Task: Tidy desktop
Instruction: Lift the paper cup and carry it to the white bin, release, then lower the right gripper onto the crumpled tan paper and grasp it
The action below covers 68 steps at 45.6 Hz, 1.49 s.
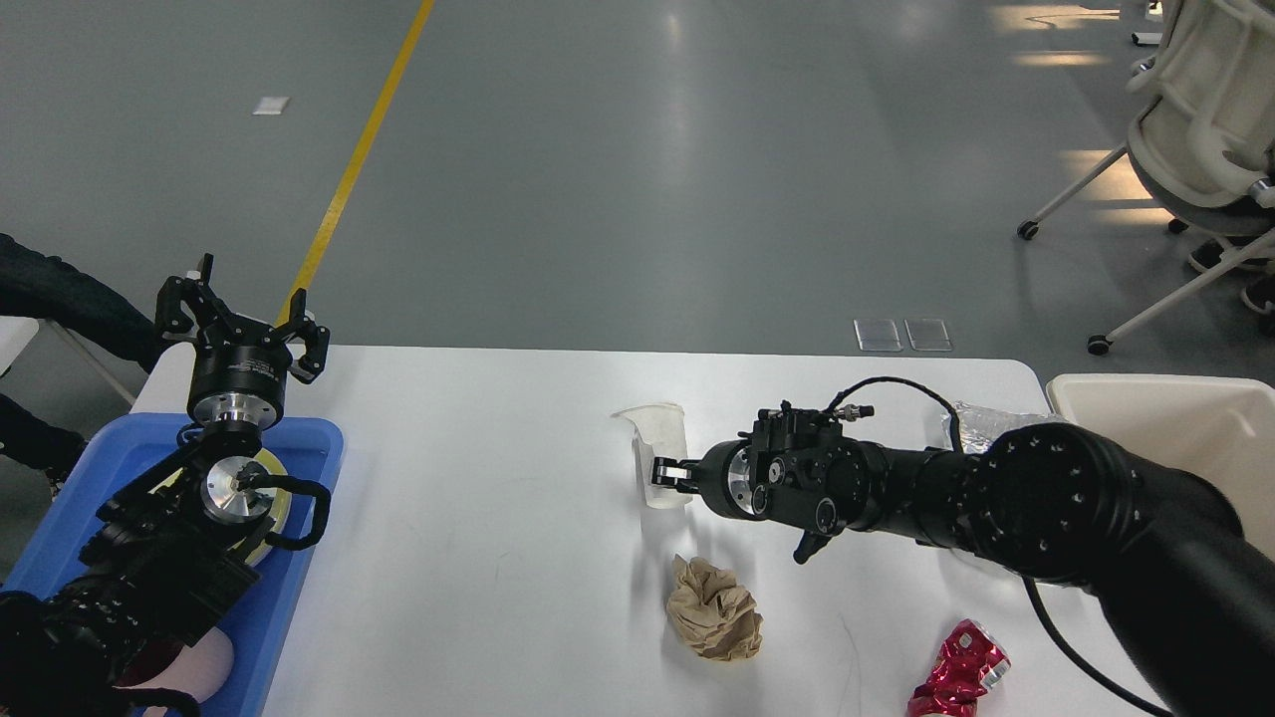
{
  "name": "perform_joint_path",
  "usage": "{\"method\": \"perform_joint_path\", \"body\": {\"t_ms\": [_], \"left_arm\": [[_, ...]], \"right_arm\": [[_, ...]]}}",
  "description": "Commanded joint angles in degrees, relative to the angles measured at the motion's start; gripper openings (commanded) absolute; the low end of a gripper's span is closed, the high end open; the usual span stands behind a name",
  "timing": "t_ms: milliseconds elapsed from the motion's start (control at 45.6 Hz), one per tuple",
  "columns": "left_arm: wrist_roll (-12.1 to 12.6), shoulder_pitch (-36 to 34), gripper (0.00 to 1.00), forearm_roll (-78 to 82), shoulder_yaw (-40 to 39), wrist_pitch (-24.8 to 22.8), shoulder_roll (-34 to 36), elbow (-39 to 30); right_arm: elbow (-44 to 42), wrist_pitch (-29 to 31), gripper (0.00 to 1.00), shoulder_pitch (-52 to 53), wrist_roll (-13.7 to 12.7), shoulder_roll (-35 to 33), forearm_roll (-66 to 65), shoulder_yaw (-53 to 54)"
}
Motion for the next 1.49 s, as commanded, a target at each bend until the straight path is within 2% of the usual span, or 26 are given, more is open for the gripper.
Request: {"method": "perform_joint_path", "body": {"t_ms": [0, 219, 504, 614, 767, 986, 1162, 1315, 1469], "left_arm": [[0.0, 0.0, 0.96, -0.02, 0.0, 0.0, -0.02, -0.05], [0.0, 0.0, 0.96, -0.02, 0.0, 0.0, 0.07, -0.05], [0.0, 0.0, 0.96, -0.02, 0.0, 0.0, -0.02, 0.04], [0.0, 0.0, 0.96, -0.02, 0.0, 0.0, 0.07, 0.04], [0.0, 0.0, 0.96, -0.02, 0.0, 0.0, -0.02, 0.04], [0.0, 0.0, 0.96, -0.02, 0.0, 0.0, -0.02, -0.05], [0.0, 0.0, 0.96, -0.02, 0.0, 0.0, -0.02, 0.04], [0.0, 0.0, 0.96, -0.02, 0.0, 0.0, -0.02, 0.04], [0.0, 0.0, 0.96, -0.02, 0.0, 0.0, -0.02, 0.04]], "right_arm": [[3.83, 1.13, 0.0, 4.57, 0.05, -3.4, 0.01, 1.02], [11.65, 6.14, 0.0, 14.24, 0.05, -13.15, 0.01, 2.52], [14.03, 23.19, 0.0, 29.62, 0.14, -29.23, 0.09, 3.57], [13.68, 26.45, 0.0, 33.32, 0.05, -33.63, 0.09, 3.31], [9.73, 26.1, 0.0, 31.57, -0.3, -37.32, -0.08, 1.82], [3.23, 23.82, 0.0, 19.1, -0.39, -45.58, -0.08, 1.38], [-3.1, 15.21, 0.0, 5.56, -0.39, -50.6, 0.01, 1.46], [-8.37, 7.12, 0.0, -6.74, -0.39, -50.95, 0.01, 1.81], [-11.19, 3.07, 0.0, -15.97, -0.39, -50.95, 0.18, 2.08]]}}
